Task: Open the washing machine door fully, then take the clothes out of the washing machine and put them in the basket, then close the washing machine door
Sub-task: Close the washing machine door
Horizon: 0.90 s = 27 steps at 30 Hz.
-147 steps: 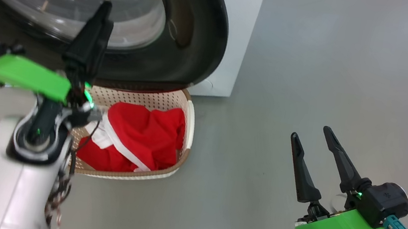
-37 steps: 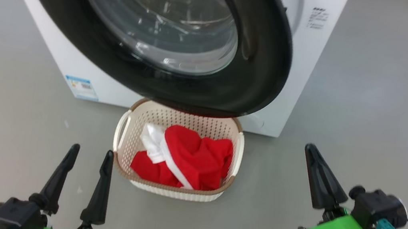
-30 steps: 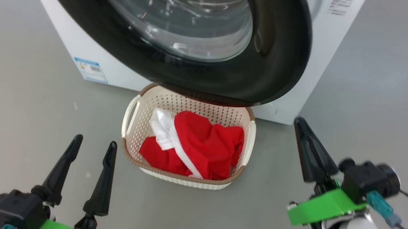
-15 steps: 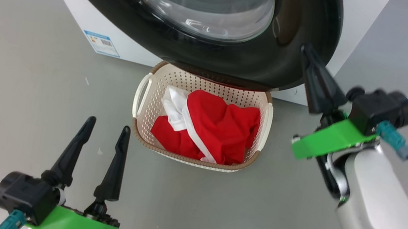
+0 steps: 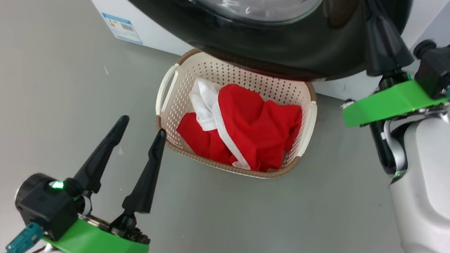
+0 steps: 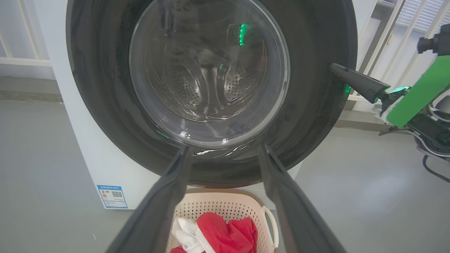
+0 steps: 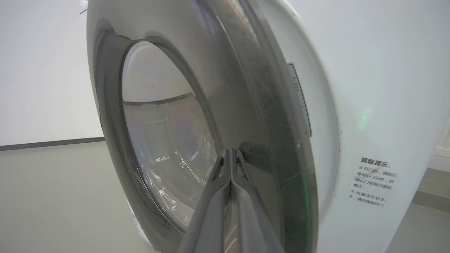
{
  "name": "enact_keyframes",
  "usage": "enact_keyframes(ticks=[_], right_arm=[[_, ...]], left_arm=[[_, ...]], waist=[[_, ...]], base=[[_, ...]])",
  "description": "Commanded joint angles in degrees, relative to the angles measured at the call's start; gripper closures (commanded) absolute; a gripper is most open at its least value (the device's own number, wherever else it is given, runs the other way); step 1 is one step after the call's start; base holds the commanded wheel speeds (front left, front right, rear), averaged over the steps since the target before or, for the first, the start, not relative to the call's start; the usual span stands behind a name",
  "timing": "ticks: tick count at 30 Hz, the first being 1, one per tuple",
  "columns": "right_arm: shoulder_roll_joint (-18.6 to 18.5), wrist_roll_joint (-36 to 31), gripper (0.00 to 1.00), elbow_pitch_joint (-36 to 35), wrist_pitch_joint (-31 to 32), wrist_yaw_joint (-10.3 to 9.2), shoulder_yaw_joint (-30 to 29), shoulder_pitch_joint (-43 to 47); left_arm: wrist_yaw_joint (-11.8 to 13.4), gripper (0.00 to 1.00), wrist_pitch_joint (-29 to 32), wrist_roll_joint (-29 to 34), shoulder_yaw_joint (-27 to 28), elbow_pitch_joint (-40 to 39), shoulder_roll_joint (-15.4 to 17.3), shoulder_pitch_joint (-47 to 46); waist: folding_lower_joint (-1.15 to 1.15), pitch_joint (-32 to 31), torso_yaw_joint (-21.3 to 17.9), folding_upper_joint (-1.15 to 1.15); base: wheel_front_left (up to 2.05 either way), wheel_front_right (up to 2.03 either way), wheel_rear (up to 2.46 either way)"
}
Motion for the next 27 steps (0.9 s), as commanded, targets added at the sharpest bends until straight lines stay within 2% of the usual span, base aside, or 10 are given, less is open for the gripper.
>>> enact_keyframes(ticks=[1, 12, 20, 27], right_arm=[[0.8, -0.3, 1.0, -0.9, -0.3, 0.19, 0.1, -1.3], [0.8, -2.5, 1.0, 4.7, -0.3, 0.19, -3.3, -8.2], [0.5, -6.7, 1.0, 9.3, -0.3, 0.19, -6.5, -14.0], [0.2, -8.5, 1.0, 10.3, -0.3, 0.19, -8.6, -16.8]], left_arm=[[-0.4, 0.0, -0.7, 0.6, 1.7, -1.2, 0.7, -1.3], [-2.7, 0.0, -0.7, 2.2, 1.8, -0.5, -1.4, -2.7], [-3.9, 0.0, -0.7, 3.0, 2.2, 0.3, -2.5, -3.6], [-4.6, 0.0, -0.7, 3.5, 2.6, 0.8, -3.2, -3.8]], waist=[[0.0, 0.7, 0.5, 0.0], [0.0, 3.8, 1.3, 0.0], [0.0, 4.9, 2.4, 0.0], [0.0, 5.3, 2.8, 0.0]], base=[[0.0, 0.0, 0.0], [0.0, 0.0, 0.0], [0.0, 0.0, 0.0], [0.0, 0.0, 0.0]])
